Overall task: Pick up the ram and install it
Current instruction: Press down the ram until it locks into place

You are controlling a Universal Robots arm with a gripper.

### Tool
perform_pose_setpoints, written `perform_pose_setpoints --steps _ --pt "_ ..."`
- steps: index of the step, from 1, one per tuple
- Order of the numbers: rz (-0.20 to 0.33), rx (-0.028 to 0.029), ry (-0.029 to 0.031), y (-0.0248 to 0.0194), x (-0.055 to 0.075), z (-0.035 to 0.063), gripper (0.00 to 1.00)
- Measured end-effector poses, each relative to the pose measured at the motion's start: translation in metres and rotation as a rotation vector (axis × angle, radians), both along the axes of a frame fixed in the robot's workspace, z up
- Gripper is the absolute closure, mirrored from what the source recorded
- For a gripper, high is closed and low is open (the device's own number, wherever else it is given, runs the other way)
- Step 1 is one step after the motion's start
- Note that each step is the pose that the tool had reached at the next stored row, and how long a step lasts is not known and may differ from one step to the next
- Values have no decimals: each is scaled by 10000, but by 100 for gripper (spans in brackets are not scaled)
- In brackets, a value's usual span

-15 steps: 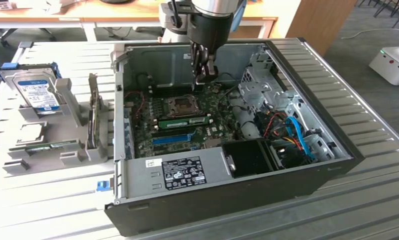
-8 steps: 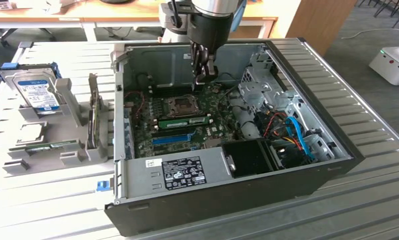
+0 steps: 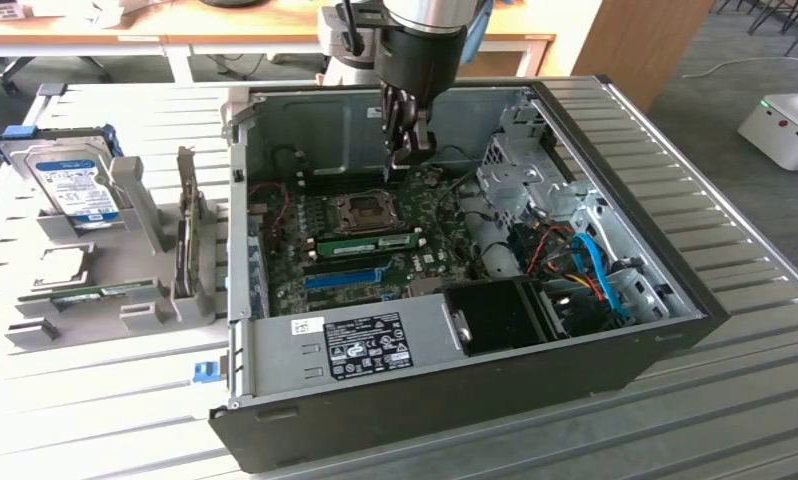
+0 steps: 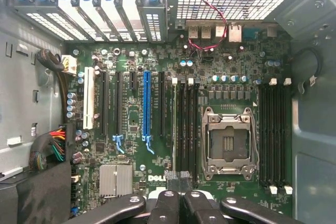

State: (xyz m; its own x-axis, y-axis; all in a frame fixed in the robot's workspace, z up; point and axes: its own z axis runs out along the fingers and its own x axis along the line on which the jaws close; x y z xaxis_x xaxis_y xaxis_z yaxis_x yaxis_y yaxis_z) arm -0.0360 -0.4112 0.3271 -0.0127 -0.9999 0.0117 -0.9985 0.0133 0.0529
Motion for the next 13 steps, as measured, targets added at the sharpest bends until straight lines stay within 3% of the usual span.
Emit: perform_pose_setpoints --steps 2,8,13 --pt "0 7 -29 0 0 0 89" --pt "1 26 -230 0 0 -1 89" --pt "0 26 -234 0 0 0 89"
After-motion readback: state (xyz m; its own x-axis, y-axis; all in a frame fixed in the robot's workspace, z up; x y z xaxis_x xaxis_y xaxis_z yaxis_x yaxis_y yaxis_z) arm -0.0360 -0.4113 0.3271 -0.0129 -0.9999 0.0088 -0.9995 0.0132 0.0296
